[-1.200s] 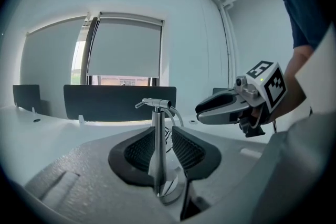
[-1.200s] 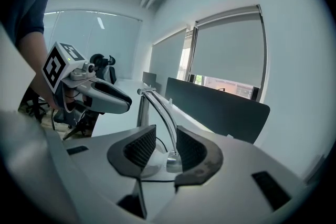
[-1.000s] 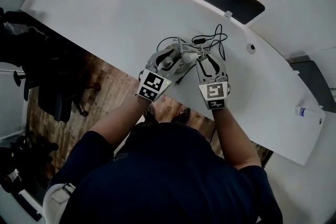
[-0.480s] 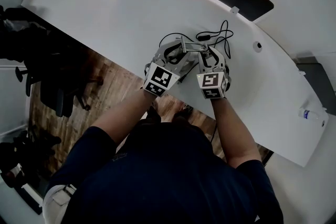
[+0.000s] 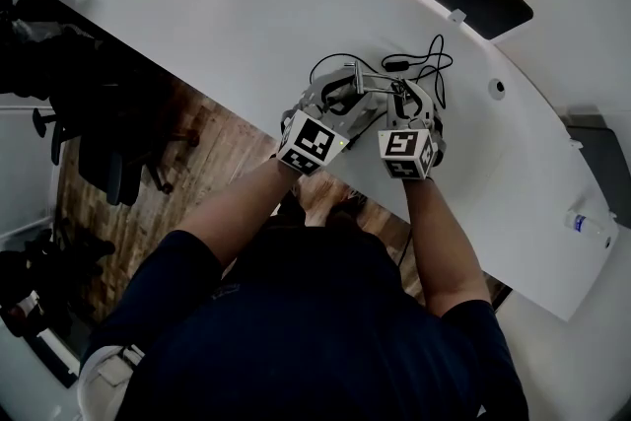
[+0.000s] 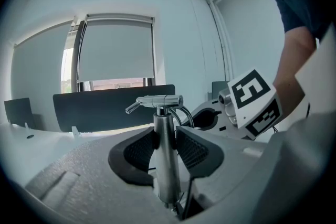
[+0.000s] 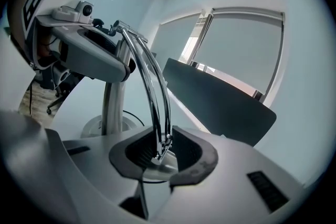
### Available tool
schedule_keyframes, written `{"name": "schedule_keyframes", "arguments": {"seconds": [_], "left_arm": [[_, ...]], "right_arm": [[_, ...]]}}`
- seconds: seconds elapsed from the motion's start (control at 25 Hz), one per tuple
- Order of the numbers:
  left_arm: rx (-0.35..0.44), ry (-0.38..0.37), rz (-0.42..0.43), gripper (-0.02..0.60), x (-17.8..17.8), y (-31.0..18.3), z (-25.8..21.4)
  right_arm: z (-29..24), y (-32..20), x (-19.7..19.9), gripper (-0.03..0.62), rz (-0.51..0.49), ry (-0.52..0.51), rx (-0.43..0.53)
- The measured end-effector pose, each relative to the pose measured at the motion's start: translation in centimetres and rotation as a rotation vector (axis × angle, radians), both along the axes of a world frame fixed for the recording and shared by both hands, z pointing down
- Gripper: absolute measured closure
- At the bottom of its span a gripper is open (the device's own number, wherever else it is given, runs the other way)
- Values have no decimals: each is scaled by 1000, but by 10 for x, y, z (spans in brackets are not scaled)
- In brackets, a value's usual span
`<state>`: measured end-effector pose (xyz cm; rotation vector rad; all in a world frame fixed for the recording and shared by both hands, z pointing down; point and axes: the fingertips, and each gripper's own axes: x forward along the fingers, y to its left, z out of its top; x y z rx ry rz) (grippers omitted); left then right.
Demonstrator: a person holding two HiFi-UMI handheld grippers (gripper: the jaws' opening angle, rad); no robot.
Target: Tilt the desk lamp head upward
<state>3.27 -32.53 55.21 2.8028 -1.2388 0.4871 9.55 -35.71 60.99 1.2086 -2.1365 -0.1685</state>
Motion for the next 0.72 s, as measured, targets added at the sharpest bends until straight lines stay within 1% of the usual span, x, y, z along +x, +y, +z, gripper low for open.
{"name": "schedule_keyframes", "arguments": {"seconds": [0.2,0.32,0.44,0.6,0.72], "left_arm": [[-5,3,2,451,-1,0,1],[-8,1,7,451,0,1,1],[-2,-10,10,453,-2,0,6],[-21,12,4,453,-2,-1,1],[-17,6,5,453,-3,-2,6]], "right_arm": [[-14,-2,6,505,-3,112,37],[-33,-6,17,510,11,192,96],[-51,-10,27,511,1,305,162],[-81,-12,32,511,-27,466,261],[-107,-12,32,511,-59,602,337]]}}
